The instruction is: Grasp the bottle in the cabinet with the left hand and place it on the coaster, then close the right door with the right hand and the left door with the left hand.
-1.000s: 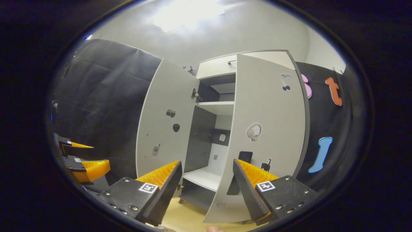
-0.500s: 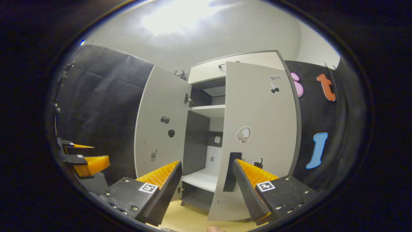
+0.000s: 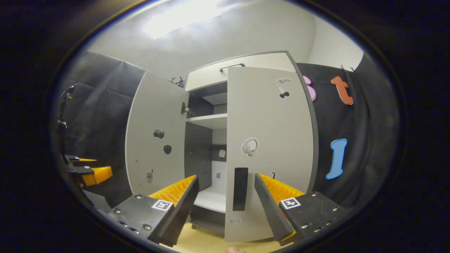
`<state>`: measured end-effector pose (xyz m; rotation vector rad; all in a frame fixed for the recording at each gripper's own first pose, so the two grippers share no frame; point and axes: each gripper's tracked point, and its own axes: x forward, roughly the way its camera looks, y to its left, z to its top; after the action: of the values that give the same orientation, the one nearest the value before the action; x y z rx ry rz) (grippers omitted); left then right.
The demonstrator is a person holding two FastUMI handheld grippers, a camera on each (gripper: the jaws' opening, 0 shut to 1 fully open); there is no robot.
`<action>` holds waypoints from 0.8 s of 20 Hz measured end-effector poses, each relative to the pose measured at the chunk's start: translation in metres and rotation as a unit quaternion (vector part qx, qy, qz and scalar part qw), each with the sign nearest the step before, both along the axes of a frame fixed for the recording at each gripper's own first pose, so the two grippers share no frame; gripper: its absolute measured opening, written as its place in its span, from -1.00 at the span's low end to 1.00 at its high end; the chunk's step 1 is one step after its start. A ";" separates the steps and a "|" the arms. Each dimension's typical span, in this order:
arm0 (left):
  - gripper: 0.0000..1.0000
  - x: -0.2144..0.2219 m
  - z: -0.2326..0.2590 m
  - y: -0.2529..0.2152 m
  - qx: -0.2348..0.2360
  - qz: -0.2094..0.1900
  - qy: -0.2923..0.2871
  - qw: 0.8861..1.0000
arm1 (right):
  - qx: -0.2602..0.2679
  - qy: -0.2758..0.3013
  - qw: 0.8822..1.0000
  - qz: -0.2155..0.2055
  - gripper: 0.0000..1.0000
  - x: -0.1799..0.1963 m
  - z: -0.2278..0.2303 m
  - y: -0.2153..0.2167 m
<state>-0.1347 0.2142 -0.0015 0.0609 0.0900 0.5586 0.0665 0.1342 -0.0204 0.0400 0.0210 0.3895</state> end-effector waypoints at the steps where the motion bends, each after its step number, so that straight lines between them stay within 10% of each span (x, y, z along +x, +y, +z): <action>1: 0.89 0.005 -0.001 0.008 -0.002 0.000 -0.001 1.000 | -0.003 0.001 1.000 -0.007 0.90 0.003 -0.002 0.000; 16: 0.89 0.058 -0.017 0.065 0.001 -0.049 -0.004 0.999 | -0.013 0.019 0.996 -0.091 0.92 0.027 -0.025 -0.009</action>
<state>-0.0769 0.2788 -0.0183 0.0648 0.0787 0.4612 0.0932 0.1254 -0.0453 0.0224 0.0597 0.2061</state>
